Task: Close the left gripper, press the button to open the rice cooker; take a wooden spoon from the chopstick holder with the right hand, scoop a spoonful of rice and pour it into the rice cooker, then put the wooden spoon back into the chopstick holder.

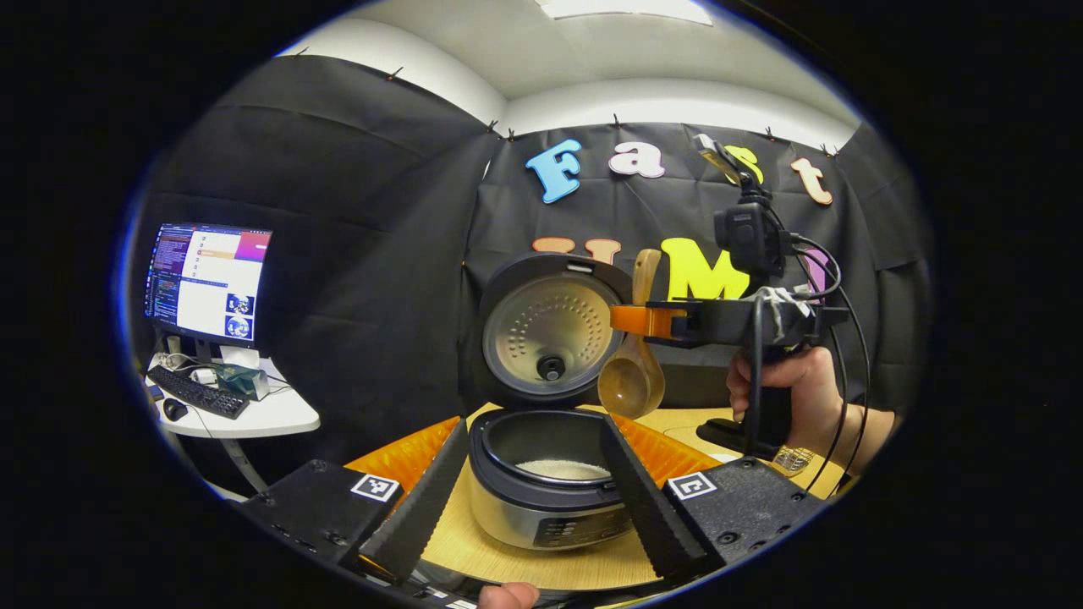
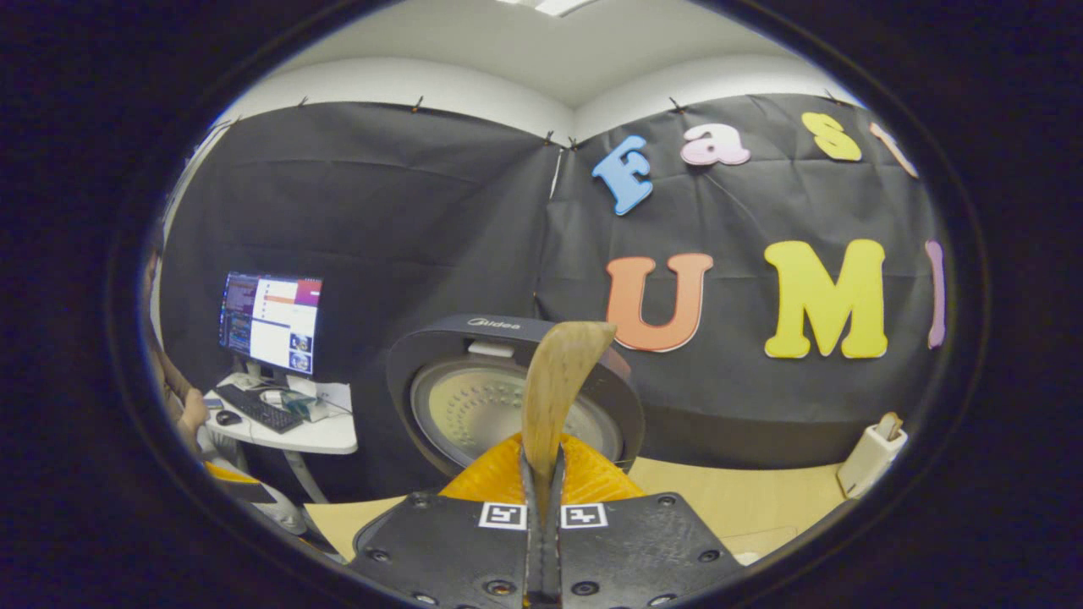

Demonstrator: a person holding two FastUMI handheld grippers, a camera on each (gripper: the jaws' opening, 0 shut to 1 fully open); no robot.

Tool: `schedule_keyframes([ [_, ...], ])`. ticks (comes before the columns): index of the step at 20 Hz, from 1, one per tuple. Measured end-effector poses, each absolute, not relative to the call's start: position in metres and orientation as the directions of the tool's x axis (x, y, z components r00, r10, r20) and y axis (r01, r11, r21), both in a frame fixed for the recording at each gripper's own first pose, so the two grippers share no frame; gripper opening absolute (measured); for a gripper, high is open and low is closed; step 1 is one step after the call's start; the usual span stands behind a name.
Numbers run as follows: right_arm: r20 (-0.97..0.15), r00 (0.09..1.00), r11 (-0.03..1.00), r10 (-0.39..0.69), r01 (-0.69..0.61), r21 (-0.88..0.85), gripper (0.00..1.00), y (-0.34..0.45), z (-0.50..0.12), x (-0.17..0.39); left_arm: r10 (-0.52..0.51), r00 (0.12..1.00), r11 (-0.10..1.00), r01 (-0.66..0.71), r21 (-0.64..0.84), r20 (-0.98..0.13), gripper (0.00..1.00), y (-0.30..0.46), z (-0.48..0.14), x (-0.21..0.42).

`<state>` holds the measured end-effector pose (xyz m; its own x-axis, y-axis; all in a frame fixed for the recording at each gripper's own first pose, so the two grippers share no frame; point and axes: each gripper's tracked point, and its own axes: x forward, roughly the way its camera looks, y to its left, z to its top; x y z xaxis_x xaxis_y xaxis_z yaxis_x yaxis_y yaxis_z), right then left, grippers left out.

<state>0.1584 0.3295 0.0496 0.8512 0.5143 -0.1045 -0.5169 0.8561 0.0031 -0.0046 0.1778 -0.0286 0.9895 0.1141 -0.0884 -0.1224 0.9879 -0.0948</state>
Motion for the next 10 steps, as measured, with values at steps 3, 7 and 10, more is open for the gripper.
schedule_keyframes([
  [3, -0.093, 0.861, 0.866, 0.500, -0.495, 0.075, 0.00, 0.301, 0.061, 0.156, 0.079, 0.994, 0.989, -0.088, -0.120, -0.077, 0.99, 0.158, -0.025, 0.002],
  [7, -0.076, 0.893, 0.893, 0.443, -0.432, 0.129, 0.00, 0.237, 0.073, 0.152, 0.025, 0.997, 0.989, -0.036, -0.145, -0.079, 0.99, 0.127, -0.024, 0.009],
  [10, -0.056, 0.932, 0.927, 0.358, -0.347, 0.143, 0.00, 0.173, 0.086, 0.150, -0.002, 0.997, 0.991, -0.008, -0.132, -0.072, 0.99, 0.104, -0.022, 0.014],
])
